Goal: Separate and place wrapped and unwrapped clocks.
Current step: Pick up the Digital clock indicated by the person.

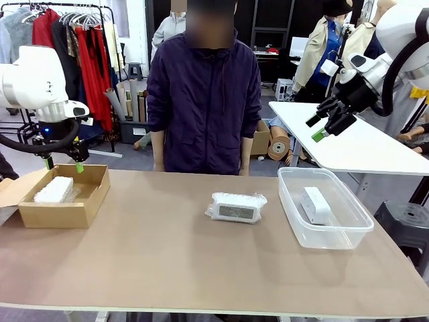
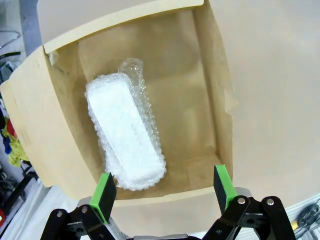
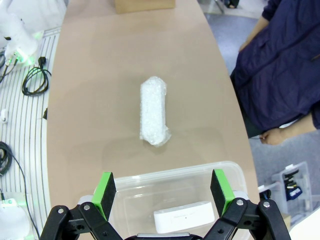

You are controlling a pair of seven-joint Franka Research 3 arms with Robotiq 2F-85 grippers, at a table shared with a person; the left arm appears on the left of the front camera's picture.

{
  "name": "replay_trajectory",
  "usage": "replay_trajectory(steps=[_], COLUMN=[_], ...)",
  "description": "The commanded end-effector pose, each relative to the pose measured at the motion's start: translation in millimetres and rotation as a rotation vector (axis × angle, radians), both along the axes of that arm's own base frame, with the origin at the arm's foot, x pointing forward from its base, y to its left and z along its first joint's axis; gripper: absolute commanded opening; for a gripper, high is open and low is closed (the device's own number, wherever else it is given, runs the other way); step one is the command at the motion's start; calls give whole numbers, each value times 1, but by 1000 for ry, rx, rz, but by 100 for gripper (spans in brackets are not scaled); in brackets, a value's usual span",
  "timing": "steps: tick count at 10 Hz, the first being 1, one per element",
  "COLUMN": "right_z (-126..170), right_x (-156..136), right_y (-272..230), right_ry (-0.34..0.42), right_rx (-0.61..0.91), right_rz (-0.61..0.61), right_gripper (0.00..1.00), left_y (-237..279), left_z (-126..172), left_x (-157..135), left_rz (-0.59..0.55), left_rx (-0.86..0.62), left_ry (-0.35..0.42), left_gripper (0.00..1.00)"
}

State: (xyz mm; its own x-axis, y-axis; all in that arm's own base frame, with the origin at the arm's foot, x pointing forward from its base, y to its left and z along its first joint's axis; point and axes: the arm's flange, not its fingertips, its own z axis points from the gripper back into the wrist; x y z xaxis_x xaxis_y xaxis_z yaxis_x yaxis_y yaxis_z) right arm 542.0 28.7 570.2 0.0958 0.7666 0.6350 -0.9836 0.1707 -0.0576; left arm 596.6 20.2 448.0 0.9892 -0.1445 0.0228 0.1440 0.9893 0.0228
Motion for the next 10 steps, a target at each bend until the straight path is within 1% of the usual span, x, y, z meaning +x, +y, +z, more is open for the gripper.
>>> replay_trajectory(steps=[1,3,4,5,6,7,8,9,10], right_z=[3,3,3,3,3,3,3,3,3], right_x=[1,1,1,1,1,1,1,1,1], right_y=[0,0,0,0,0,0,0,0,0], right_ry=[-2,-2,-2,-2,-2,-2,-2,-2,-2], right_rx=[2,2,2,2,2,2,2,2,2], right_rz=[5,5,5,5,5,5,5,5,5], right_gripper=[100,100,100,100,100,100,100,100,100], left_y=[1,0,10,9,9,4,7,2,0], left_z=[0,0,14,22,39,51,68,84,97], left_x=[1,0,8,12,5,5,10,6,2], left_rz=[0,0,-96,-138,-215,-275,-350,-437,-518], left_rx=[0,0,19,29,-7,-53,-54,-121,-233], left_ry=[-9,0,71,42,28,1,-88,-104,-130], left_gripper=[100,100,100,100,100,100,100,100,100])
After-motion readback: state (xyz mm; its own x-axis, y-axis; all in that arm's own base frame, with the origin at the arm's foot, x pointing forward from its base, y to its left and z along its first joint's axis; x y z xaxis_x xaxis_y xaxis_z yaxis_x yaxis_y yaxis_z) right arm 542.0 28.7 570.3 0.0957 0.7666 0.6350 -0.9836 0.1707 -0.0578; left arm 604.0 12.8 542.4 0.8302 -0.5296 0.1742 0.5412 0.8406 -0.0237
